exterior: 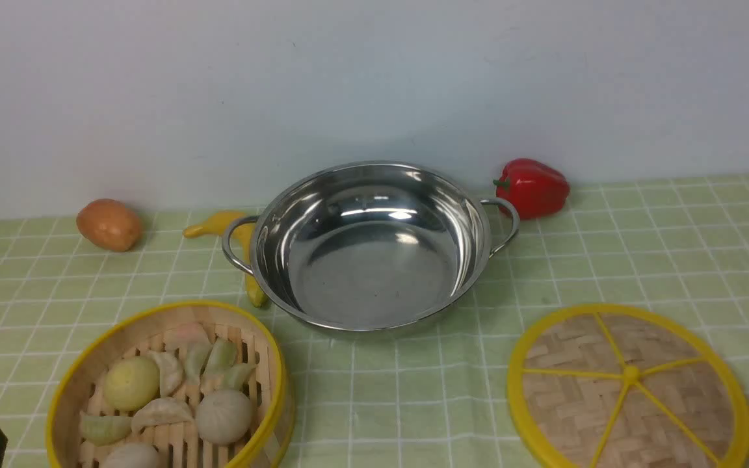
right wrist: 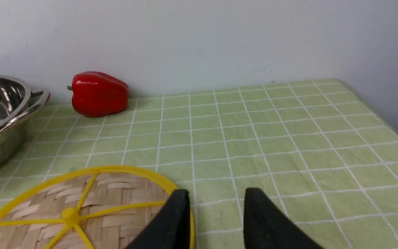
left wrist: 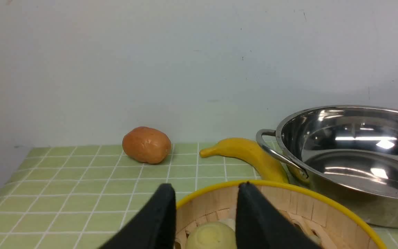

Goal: Place the steamer in the pot on the green tablecloth, and put the lid on the steamer.
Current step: 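Grasp the rim of the steamer basket holding the buns with the left gripper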

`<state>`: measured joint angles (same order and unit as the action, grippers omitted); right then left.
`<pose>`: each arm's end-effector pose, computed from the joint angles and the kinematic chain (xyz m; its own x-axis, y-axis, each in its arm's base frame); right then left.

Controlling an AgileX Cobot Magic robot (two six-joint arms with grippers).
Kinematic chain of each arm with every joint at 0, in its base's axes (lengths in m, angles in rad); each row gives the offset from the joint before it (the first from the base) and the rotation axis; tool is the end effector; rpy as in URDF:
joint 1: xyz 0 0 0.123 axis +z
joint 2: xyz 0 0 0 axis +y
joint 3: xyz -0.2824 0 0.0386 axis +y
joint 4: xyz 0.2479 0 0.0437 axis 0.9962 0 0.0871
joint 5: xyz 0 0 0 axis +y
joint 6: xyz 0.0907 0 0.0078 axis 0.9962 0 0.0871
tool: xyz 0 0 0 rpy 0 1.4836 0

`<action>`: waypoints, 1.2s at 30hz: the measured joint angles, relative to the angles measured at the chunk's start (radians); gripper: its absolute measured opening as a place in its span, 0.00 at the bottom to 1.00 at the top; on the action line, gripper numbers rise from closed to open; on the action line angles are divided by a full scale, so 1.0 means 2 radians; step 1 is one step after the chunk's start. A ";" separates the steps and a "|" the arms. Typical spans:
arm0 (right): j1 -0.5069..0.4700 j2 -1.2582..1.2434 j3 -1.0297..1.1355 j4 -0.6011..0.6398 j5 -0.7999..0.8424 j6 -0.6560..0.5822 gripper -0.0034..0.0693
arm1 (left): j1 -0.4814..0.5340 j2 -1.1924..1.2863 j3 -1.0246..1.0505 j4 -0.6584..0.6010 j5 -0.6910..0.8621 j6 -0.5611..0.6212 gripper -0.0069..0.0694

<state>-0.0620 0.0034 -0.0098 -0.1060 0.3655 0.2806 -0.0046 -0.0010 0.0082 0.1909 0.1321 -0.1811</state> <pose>0.0527 -0.0067 0.1835 -0.2441 0.1959 -0.9497 0.1447 0.9758 0.1641 0.0567 0.0020 0.1986 -0.0499 0.0084 -0.9987 -0.0200 0.9998 0.0094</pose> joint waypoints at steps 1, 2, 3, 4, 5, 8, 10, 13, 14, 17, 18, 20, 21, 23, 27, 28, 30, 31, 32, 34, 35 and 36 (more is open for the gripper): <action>0.000 0.000 0.000 0.000 0.000 0.000 0.38 | 0.000 0.000 0.000 0.000 0.000 0.000 0.41; 0.000 0.000 0.000 0.000 0.000 0.000 0.38 | 0.000 0.000 0.000 0.000 0.000 0.000 0.41; 0.000 0.000 0.000 0.000 0.000 0.000 0.38 | 0.000 0.000 0.000 0.000 0.000 0.000 0.41; 0.000 0.000 0.000 0.000 0.000 0.000 0.38 | 0.000 0.000 0.000 0.000 0.000 0.000 0.41; 0.000 0.000 0.000 0.000 0.000 0.000 0.38 | 0.000 0.000 0.000 0.000 0.000 0.000 0.41; 0.000 0.000 0.000 0.000 0.000 0.000 0.38 | 0.000 0.000 0.000 0.000 0.000 0.000 0.41; 0.000 0.000 0.000 0.000 0.000 0.000 0.38 | 0.000 0.000 0.000 0.000 0.000 0.000 0.41; 0.000 0.000 0.000 0.000 0.000 0.000 0.38 | 0.000 0.000 0.000 0.000 0.000 0.000 0.41; 0.000 0.000 0.000 0.000 0.000 0.000 0.38 | 0.000 0.000 0.000 0.000 0.000 0.000 0.41; 0.000 0.000 0.000 0.000 0.000 0.000 0.38 | 0.000 0.000 0.000 0.000 0.000 0.001 0.41; 0.000 0.000 0.000 0.000 0.000 0.000 0.38 | 0.000 0.000 0.000 0.000 0.000 0.001 0.41; 0.000 0.000 0.000 0.003 -0.002 0.001 0.38 | 0.000 0.000 0.000 0.000 0.000 0.002 0.41; 0.000 0.000 0.000 0.014 -0.009 0.006 0.38 | 0.000 0.000 0.000 -0.003 -0.001 0.000 0.41; 0.000 0.000 0.000 0.035 -0.023 0.015 0.38 | 0.000 0.000 0.000 -0.019 -0.006 -0.011 0.41; 0.000 0.000 0.000 0.134 -0.081 0.060 0.38 | 0.000 0.000 0.000 -0.090 -0.043 -0.066 0.41; 0.000 0.000 0.000 0.169 -0.099 0.073 0.38 | 0.000 0.000 0.000 -0.109 -0.054 -0.081 0.41; 0.000 0.000 0.000 0.212 -0.117 0.083 0.38 | 0.000 0.000 0.000 -0.121 -0.066 -0.089 0.41; 0.000 0.000 0.000 0.231 -0.126 0.086 0.38 | 0.000 0.000 0.000 -0.124 -0.076 -0.090 0.41; 0.000 0.000 0.000 0.238 -0.129 0.087 0.38 | 0.000 0.000 0.000 -0.125 -0.081 -0.091 0.41; 0.000 0.000 0.000 0.266 -0.148 0.090 0.38 | 0.000 0.000 0.000 -0.129 -0.106 -0.093 0.41; 0.000 0.000 0.000 0.276 -0.156 0.092 0.38 | 0.000 0.000 0.000 -0.130 -0.117 -0.093 0.41; 0.000 0.000 0.000 0.285 -0.162 0.093 0.38 | 0.000 0.000 0.000 -0.130 -0.127 -0.094 0.41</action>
<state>-0.0620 0.0034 -0.0098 0.4639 0.0414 0.4670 -0.0046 -0.0010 0.0086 -0.0685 -0.1226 -0.3684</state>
